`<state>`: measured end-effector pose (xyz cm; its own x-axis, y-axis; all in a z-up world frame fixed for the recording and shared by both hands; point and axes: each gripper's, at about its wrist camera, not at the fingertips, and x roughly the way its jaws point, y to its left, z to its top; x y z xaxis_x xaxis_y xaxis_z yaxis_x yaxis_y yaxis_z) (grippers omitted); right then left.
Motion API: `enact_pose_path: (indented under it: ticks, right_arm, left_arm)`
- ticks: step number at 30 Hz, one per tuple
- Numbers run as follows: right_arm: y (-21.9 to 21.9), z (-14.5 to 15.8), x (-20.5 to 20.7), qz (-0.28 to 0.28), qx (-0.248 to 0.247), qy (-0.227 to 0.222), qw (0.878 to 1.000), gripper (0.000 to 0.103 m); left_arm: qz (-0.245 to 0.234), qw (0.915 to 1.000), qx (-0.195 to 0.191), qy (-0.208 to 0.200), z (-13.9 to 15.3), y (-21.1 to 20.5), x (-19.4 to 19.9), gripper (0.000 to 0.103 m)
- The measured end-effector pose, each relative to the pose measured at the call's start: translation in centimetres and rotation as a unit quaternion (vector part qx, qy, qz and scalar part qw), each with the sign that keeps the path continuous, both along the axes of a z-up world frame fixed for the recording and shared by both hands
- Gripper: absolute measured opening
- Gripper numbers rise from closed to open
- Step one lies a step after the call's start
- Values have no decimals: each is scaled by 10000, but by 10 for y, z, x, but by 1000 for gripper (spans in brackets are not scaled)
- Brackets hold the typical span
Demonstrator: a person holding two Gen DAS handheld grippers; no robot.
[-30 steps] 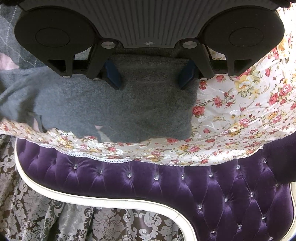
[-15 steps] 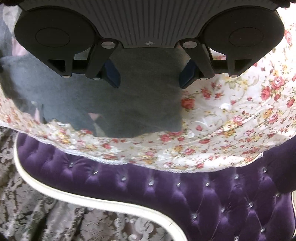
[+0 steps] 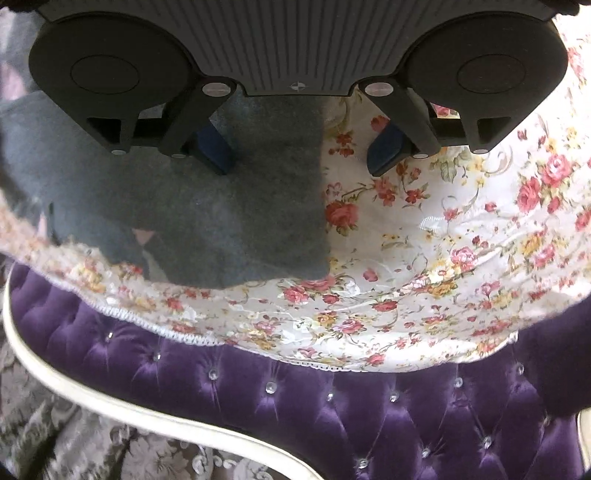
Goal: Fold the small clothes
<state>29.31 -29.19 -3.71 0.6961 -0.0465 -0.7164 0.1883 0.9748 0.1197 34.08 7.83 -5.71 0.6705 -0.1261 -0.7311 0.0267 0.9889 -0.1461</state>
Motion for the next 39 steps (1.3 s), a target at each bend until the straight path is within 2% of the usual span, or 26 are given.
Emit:
enact_pose_path:
  ticks: [4, 5, 6, 10, 12, 14, 22, 27, 32, 39]
  right_arm:
    - [-7, 13, -17, -42, 245, -146, 9996, 54]
    - [-6, 18, -26, -10, 246, -230, 9994, 63]
    - [-7, 23, -36, 38, 224, -336, 9992, 69]
    - [-3, 40, -81, 319, 166, -633, 9973, 74]
    - [-2, 47, -104, 472, 302, -767, 9955, 84]
    - [-2, 51, -124, 626, 498, -884, 9929, 88]
    - [13, 55, -201, 947, 800, -873, 9884, 93]
    - [22, 50, -241, 1010, 837, -713, 9888, 94]
    - [28, 42, -271, 1067, 953, -476, 9886, 94]
    - [36, 27, -292, 1149, 1191, -252, 9859, 94]
  left_arm:
    - [284, 9965, -782, 10, 8, 25, -19, 81]
    - [341, 9958, -845, -26, 11, 29, -27, 81]
    - [369, 9959, -818, -70, 14, 32, -36, 81]
    - [99, 9987, -456, -199, 28, 33, -77, 82]
    - [-41, 9989, -401, -240, 31, 33, -102, 82]
    - [-155, 9987, -433, -221, 33, 35, -122, 82]
    - [-528, 9973, -489, -166, 30, 26, -207, 82]
    - [-687, 9964, -499, -27, 21, 19, -246, 82]
    - [-759, 9954, -571, 151, 11, 18, -267, 82]
    - [-875, 9953, -409, 109, 8, 13, -280, 82]
